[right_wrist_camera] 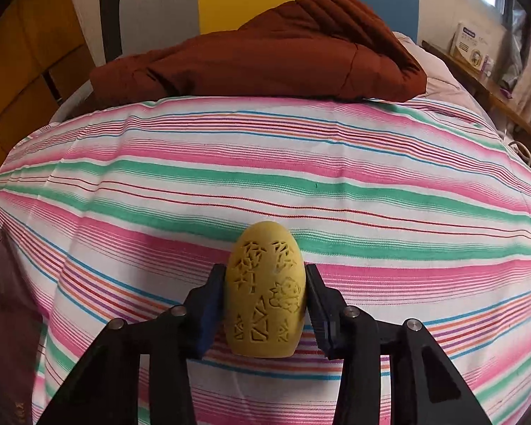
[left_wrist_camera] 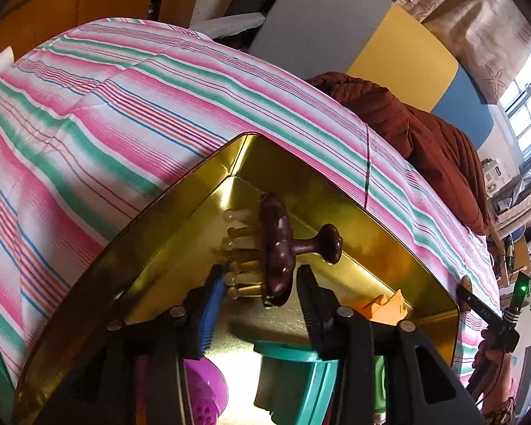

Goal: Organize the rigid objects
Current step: 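Lower the brown clip into the tray and open the left tool while the right holds the block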

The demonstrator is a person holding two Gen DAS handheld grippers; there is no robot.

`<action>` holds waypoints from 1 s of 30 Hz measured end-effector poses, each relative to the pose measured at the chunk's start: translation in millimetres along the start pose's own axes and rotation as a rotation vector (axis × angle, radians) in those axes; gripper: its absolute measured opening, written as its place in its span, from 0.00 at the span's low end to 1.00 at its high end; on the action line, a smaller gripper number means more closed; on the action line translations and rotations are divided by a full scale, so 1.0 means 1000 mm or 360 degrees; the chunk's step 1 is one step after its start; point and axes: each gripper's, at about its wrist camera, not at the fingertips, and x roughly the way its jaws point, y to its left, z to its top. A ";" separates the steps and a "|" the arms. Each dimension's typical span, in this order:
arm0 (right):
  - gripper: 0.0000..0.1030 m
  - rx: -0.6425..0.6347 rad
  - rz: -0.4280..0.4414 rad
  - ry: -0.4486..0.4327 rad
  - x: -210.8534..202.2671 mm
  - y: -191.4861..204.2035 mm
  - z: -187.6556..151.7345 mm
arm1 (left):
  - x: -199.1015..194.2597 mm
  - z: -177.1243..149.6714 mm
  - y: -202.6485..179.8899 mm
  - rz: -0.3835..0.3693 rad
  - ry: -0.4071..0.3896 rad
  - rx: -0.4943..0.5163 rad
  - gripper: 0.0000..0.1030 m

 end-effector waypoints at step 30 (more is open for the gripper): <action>0.43 -0.0217 0.0019 -0.0189 -0.050 0.064 -0.012 | -0.094 -0.085 -0.026 -0.0190 -0.0352 0.0330 0.53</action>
